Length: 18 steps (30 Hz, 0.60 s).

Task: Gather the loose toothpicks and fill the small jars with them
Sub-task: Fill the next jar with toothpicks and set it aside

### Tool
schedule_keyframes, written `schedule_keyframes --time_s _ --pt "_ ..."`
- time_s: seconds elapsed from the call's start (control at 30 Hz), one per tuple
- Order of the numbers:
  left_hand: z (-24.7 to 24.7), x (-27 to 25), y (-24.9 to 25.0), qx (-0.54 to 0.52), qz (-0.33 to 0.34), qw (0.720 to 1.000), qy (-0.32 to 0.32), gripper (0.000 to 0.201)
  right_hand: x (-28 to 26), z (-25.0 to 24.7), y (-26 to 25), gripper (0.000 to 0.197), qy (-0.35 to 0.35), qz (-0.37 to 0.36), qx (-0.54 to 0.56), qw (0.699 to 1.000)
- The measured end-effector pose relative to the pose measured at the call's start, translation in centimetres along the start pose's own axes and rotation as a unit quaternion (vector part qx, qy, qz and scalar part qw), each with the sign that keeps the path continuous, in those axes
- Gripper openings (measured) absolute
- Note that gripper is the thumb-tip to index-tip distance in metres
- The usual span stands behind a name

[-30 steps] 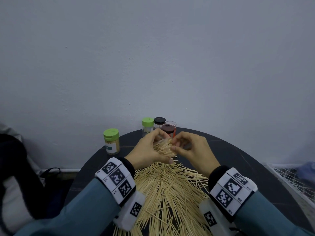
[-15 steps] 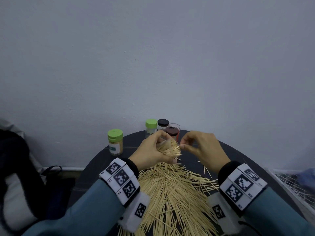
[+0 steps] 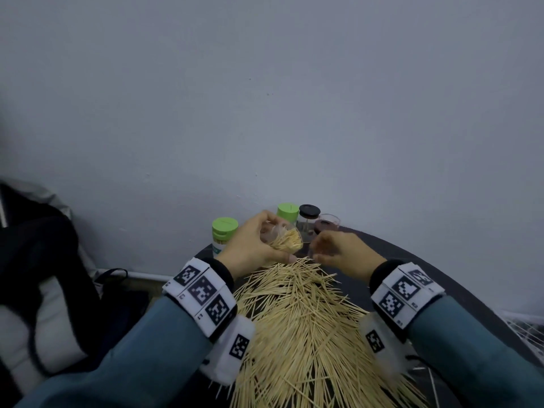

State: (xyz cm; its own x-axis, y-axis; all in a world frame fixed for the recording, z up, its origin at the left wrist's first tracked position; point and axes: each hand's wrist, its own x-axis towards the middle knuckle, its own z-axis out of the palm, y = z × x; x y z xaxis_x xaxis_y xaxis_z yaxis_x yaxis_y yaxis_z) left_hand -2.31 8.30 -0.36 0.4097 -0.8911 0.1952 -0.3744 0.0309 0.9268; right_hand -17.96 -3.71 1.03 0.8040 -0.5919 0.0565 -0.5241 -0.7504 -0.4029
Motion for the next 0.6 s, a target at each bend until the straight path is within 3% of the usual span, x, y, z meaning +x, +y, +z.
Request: schedule_keyframes --time_s 0.1,0.3,0.6 --pt "-1.3 0.0 -0.3 0.004 -0.001 1.0 0.011 0.055 2.2 1.7 -0.2 0.052 -0.139 0.049 -0.116 0.982" --pt "-2.8 -0.1 -1.1 0.013 -0.022 1.0 -0.003 0.064 5.1 4.4 -0.9 0.078 -0.198 0.088 -0.161 0.963" --pt "-3.6 -0.9 -1.5 0.017 -0.031 0.999 -0.015 0.062 4.8 4.1 -0.8 0.05 -0.196 0.064 -0.216 0.954"
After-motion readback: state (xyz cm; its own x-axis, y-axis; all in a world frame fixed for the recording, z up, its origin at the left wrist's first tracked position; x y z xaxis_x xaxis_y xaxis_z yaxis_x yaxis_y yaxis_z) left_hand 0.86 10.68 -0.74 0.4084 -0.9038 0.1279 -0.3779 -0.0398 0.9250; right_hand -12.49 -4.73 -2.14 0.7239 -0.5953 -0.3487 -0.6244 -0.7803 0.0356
